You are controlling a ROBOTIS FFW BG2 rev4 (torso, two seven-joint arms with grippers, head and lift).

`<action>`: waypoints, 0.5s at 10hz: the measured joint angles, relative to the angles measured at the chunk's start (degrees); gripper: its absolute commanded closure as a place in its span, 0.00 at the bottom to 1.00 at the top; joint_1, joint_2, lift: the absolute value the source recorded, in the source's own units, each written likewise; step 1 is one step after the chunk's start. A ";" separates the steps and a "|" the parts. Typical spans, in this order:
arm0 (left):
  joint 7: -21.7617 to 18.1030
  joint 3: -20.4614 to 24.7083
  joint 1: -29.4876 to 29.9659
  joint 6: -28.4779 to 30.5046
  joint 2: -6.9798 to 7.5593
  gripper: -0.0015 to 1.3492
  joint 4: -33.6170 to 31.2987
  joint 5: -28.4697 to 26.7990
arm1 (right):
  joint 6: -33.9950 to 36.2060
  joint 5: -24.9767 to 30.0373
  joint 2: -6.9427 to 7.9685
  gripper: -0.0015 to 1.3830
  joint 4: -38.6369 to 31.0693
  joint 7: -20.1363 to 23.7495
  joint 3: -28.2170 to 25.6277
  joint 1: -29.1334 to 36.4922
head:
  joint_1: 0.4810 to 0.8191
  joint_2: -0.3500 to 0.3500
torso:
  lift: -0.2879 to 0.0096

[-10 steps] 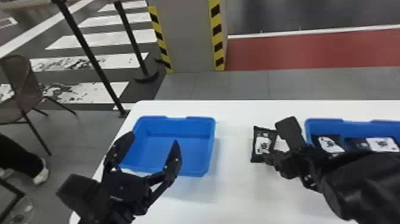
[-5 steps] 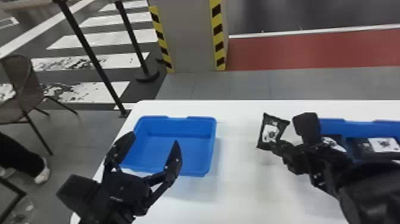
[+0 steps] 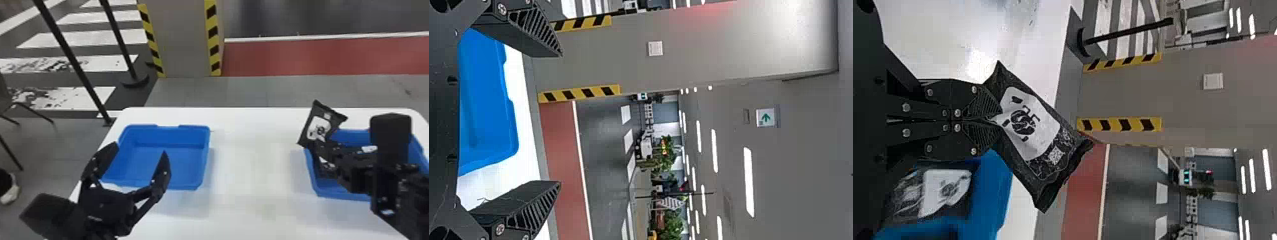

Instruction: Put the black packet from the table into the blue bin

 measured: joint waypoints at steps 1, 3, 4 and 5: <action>0.00 0.28 0.14 -0.13 -0.14 0.09 0.00 0.07 | 3.93 1.31 0.00 0.92 -3.17 1.50 -3.82 3.69 | 0.63 0.59 | 0.60; -0.01 0.51 0.31 -0.23 -0.23 0.09 0.00 0.09 | 6.96 4.07 0.00 0.92 -2.12 3.53 -9.61 6.05 | 0.63 0.50 | 0.60; 0.00 0.46 0.32 -0.29 -0.22 0.09 0.00 0.06 | 7.13 5.69 0.00 0.91 0.80 4.78 -11.52 4.83 | 0.63 0.43 | 0.60; -0.02 0.43 0.32 -0.28 -0.21 0.09 0.00 0.00 | 7.15 7.01 0.00 0.70 3.87 6.05 -12.86 3.06 | 0.63 0.39 | 0.60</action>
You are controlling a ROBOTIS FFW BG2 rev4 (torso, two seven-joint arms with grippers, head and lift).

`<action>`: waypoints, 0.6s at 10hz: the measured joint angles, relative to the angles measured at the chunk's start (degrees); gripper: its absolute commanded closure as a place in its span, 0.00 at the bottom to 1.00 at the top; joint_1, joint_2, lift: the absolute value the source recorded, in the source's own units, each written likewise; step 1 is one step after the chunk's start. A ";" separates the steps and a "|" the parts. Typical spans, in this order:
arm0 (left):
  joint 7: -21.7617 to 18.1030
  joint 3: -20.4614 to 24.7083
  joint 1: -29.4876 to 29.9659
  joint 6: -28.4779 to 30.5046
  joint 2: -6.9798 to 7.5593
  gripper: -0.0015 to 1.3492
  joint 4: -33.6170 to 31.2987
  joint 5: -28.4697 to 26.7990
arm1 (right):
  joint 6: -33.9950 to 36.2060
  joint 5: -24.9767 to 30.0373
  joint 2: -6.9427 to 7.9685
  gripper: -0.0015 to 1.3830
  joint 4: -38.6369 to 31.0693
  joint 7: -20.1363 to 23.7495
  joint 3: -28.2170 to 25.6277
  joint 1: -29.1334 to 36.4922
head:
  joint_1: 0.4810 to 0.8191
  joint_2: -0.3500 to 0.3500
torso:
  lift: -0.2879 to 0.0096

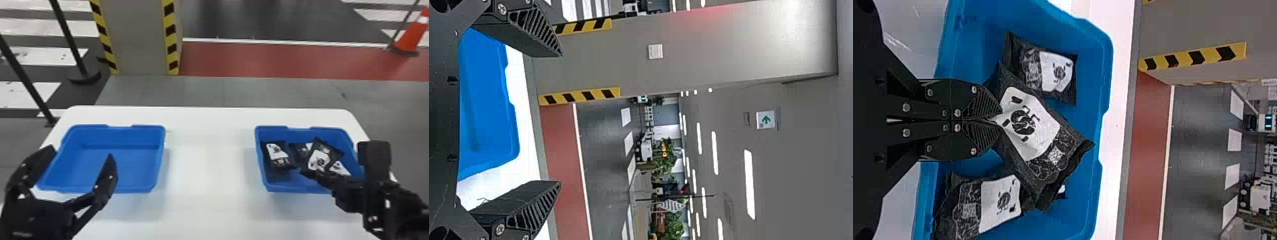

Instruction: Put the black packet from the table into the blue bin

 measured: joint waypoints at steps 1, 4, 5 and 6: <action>-0.01 0.03 0.00 -0.01 0.00 0.09 0.00 -0.02 | -0.05 0.71 -0.01 0.30 2.47 1.32 -0.90 -1.55 | 0.63 0.37 | 0.60; 0.01 0.12 0.00 -0.36 -0.06 0.09 0.00 -0.02 | -5.68 0.07 0.06 0.05 1.02 3.94 -1.61 0.05 | 0.63 0.39 | 0.60; 0.02 0.20 0.00 -0.58 -0.08 0.09 0.00 -0.02 | -11.84 -1.54 0.87 0.05 -1.97 3.99 -1.70 3.57 | 0.63 0.41 | 0.60; 0.02 0.31 0.00 -0.81 -0.08 0.09 0.00 0.02 | -19.42 -3.21 2.01 0.05 -4.78 3.96 -1.88 7.62 | 0.63 0.45 | 0.60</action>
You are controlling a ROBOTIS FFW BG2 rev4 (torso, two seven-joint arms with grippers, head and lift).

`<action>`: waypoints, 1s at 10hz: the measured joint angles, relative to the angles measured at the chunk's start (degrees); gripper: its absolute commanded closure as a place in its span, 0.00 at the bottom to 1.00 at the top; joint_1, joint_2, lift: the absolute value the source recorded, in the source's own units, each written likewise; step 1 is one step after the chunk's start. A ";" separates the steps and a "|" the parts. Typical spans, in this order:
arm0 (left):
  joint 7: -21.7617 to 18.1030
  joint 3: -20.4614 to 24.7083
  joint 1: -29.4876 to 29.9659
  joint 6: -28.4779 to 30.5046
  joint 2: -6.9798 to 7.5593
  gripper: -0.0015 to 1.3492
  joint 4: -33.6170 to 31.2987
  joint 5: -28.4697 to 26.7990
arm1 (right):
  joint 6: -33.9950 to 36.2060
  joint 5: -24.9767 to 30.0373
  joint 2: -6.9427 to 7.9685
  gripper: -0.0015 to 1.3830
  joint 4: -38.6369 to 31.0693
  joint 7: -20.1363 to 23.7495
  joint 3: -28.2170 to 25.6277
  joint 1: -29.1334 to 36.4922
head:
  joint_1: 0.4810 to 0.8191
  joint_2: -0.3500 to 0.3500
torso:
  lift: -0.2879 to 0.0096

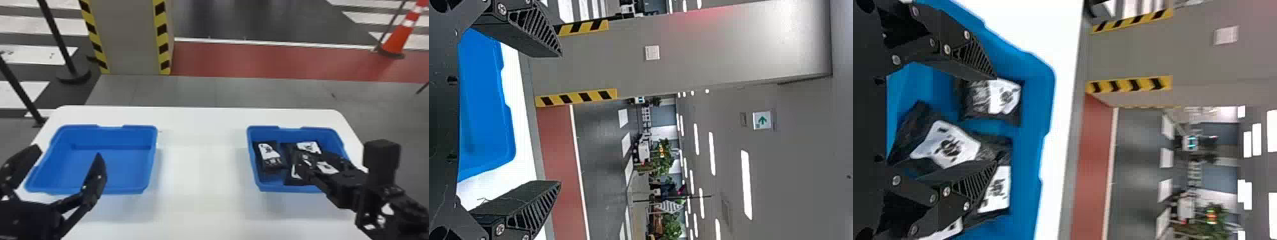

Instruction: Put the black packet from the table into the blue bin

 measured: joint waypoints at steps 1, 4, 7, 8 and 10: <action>-0.02 0.03 0.00 -0.15 0.00 0.09 0.00 0.05 | -7.14 -1.64 1.09 0.06 -2.45 -0.05 -0.06 3.93 | 0.63 0.48 | 0.60; -0.01 0.05 0.01 -0.51 0.00 0.09 0.00 0.07 | -22.24 -7.12 2.77 0.06 -9.65 -4.22 1.36 15.58 | 0.63 0.53 | 0.60; 0.00 0.26 0.27 -0.17 0.00 0.09 0.00 0.18 | -28.87 -9.53 3.74 0.06 -14.79 -7.34 1.61 24.23 | 0.63 0.54 | 0.60; 0.00 0.27 0.28 -0.11 0.00 0.09 0.00 0.18 | -29.04 -9.63 3.83 0.07 -15.51 -7.39 1.62 25.20 | 0.63 0.54 | 0.60; -0.02 0.27 0.28 -0.10 0.00 0.09 0.00 0.13 | -29.53 -9.71 3.99 0.07 -15.42 -7.39 1.62 25.72 | 0.63 0.54 | 0.60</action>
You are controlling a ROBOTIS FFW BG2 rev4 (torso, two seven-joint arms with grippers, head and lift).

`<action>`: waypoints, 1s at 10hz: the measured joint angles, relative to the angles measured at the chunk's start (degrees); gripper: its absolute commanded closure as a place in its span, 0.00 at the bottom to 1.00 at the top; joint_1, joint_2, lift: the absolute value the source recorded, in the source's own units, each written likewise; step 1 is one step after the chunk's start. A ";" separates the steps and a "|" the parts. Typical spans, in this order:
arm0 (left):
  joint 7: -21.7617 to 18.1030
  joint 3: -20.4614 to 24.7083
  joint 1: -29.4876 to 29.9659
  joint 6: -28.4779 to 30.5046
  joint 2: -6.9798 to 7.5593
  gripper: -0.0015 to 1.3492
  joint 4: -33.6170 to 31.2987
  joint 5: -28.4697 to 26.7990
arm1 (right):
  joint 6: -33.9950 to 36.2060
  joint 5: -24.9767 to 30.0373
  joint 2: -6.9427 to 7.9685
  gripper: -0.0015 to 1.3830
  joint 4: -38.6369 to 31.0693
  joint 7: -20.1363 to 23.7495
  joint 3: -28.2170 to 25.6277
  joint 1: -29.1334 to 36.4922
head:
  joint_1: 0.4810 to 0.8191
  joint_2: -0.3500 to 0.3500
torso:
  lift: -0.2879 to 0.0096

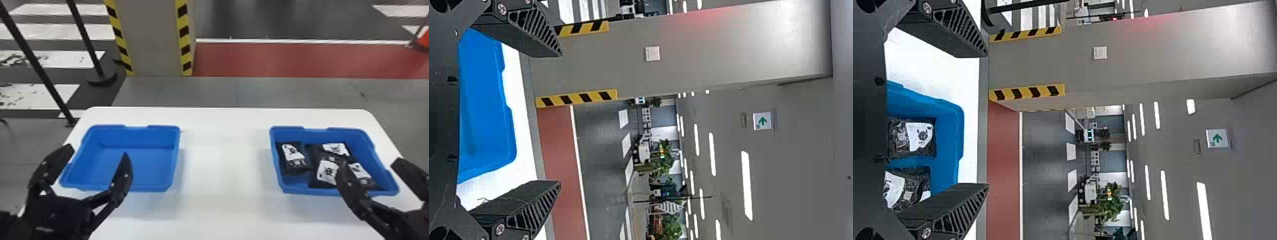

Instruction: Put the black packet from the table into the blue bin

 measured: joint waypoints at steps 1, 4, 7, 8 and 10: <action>0.00 -0.05 0.00 0.00 0.00 0.09 0.00 -0.05 | -0.30 -0.06 0.07 0.08 0.63 0.00 0.00 0.09 | 0.63 0.54 | 0.60; -0.01 -0.11 0.00 -0.07 0.00 0.09 0.00 -0.06 | -0.81 -0.12 0.24 0.08 1.26 0.00 0.02 0.09 | 0.63 0.53 | 0.60; 0.01 -0.08 0.00 -0.14 0.03 0.09 0.00 -0.06 | -0.83 -0.19 0.24 0.08 1.30 0.00 0.02 0.09 | 0.63 0.53 | 0.60; 0.01 -0.06 0.06 -0.22 0.04 0.09 0.00 -0.06 | -0.91 -0.28 0.24 0.08 1.24 0.00 0.02 0.10 | 0.63 0.53 | 0.60; 0.01 -0.02 0.09 -0.17 0.04 0.09 0.00 -0.06 | -0.96 -0.53 0.24 0.08 1.09 0.00 0.02 0.11 | 0.63 0.53 | 0.60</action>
